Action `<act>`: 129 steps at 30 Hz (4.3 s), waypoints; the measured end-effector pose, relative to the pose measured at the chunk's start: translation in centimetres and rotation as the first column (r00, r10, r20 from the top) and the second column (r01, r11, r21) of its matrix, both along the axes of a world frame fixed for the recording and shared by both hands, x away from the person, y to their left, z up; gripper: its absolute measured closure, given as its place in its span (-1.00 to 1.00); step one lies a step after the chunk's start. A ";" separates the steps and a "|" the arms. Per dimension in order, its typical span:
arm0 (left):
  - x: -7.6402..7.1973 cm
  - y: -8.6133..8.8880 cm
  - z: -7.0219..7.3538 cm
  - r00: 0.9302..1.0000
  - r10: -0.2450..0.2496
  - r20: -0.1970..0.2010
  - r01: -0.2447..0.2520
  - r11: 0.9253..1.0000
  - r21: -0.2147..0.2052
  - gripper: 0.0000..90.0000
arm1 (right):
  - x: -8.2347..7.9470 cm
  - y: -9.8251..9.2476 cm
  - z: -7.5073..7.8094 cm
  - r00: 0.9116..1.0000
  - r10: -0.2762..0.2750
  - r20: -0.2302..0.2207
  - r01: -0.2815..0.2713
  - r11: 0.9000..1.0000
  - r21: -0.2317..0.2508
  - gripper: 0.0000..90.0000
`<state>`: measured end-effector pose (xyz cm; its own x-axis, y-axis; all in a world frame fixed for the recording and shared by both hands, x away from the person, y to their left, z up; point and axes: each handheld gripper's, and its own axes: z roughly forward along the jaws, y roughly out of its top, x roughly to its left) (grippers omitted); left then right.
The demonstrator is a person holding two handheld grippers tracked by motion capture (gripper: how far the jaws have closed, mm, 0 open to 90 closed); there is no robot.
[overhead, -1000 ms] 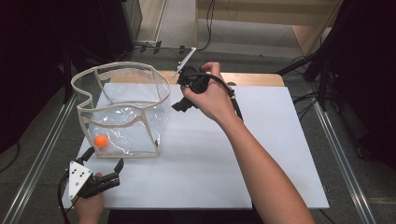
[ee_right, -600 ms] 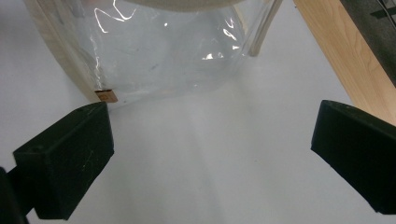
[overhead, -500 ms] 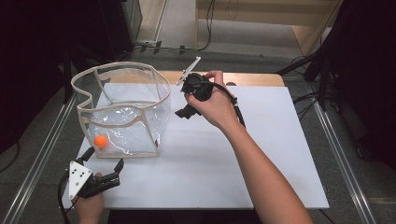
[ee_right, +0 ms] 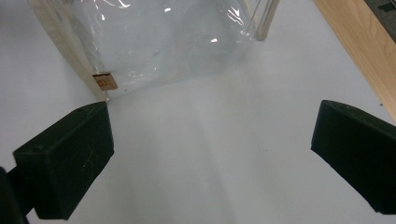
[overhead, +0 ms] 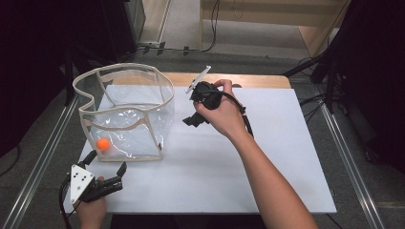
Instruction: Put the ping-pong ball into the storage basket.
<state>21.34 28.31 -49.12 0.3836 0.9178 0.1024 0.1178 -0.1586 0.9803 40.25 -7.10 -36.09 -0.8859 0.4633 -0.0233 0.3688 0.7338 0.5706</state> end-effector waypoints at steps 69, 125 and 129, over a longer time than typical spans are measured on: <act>0.0 0.0 0.0 1.000 -0.001 -0.002 0.001 1.000 0.007 -1.00 | -5.7 -9.5 -9.5 0.991 -0.133 -0.008 0.132 0.972 0.195 -1.00; 0.0 -0.1 0.0 1.000 0.000 0.000 0.000 1.000 0.012 -1.00 | -12.5 -19.5 -13.7 0.958 -0.287 0.003 0.267 0.898 0.350 -1.00; 0.0 -0.1 0.0 1.000 0.000 -0.001 0.000 1.000 0.014 -1.00 | -13.1 -20.1 -13.9 0.959 -0.284 0.020 0.257 0.894 0.367 -1.00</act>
<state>21.29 28.17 -49.15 0.3837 0.9163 0.1147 0.1186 -0.1721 0.9779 27.19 -27.22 -49.96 -0.7272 0.6738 0.1308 0.4726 0.3534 0.8073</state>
